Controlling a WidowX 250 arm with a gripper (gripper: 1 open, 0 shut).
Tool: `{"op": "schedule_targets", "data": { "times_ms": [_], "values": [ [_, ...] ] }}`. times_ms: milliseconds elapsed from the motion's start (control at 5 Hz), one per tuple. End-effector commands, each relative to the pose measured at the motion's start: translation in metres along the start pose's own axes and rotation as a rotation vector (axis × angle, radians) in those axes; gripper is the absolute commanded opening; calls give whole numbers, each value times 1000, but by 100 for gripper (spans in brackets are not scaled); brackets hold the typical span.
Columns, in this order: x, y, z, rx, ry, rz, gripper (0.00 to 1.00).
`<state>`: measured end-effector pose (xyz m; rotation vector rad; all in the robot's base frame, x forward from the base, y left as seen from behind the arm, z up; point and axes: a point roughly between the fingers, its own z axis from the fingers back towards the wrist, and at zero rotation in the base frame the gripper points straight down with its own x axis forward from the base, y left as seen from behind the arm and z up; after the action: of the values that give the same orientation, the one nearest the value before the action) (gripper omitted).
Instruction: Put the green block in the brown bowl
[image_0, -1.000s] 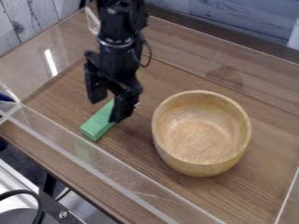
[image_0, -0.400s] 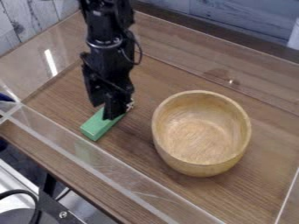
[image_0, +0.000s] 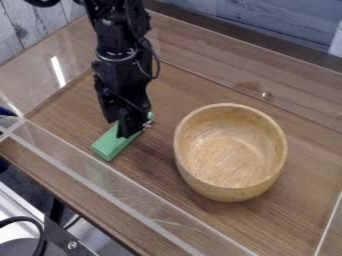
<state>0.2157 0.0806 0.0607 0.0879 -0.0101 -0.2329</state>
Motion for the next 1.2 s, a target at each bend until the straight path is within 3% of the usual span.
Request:
{"op": "schedule_targets", "data": {
  "times_ms": [0,400,800,1000],
  "values": [
    [4,6,1,30,-34,-5,0],
    [14,11,11,26,-47,-60,0],
    [16,7,-6,16,-36,-48,0],
    [11,6,-3,31,-41,-34,0]
  ]
}}
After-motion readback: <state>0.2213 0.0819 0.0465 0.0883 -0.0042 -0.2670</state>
